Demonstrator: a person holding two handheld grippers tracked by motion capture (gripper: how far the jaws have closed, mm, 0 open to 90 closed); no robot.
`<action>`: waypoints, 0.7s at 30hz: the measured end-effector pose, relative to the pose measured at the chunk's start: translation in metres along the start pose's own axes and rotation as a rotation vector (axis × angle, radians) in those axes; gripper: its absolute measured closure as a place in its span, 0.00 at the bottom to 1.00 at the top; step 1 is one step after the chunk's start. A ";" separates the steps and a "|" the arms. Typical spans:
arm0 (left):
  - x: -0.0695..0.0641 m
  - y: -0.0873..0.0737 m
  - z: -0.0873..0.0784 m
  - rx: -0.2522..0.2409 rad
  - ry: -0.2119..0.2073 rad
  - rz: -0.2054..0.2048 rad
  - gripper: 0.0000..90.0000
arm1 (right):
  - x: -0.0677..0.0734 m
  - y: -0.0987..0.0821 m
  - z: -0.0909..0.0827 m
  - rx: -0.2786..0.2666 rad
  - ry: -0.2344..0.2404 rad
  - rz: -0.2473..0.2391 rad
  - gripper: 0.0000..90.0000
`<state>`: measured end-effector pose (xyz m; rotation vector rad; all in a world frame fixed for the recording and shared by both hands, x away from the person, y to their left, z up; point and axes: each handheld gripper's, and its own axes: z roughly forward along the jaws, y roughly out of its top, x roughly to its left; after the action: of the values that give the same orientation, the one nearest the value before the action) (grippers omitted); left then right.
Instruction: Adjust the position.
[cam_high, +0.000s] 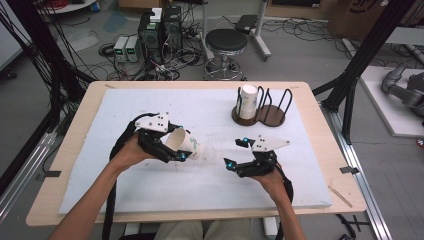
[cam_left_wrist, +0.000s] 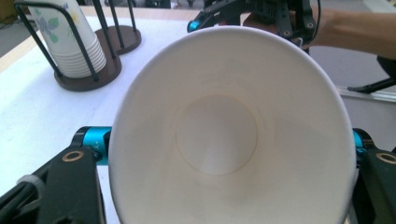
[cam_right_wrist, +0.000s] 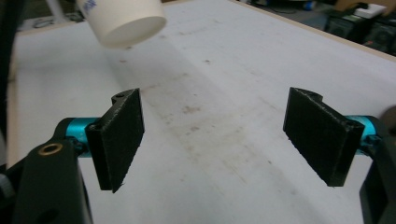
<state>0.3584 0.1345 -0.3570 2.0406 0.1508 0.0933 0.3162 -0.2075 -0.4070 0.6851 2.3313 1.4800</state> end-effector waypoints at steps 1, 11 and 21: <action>0.001 0.000 0.001 0.007 -0.002 0.001 0.32 | 0.000 -0.001 -0.001 0.003 -0.012 0.004 0.23; 0.007 0.006 0.004 0.120 0.015 -0.011 0.32 | -0.004 -0.012 -0.008 0.011 -0.118 0.047 0.23; 0.015 0.016 0.007 0.218 0.025 0.000 0.32 | -0.011 -0.023 -0.013 0.013 -0.220 0.105 0.21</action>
<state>0.3756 0.1235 -0.3461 2.2571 0.1832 0.1061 0.3142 -0.2313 -0.4220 0.9365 2.1691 1.3565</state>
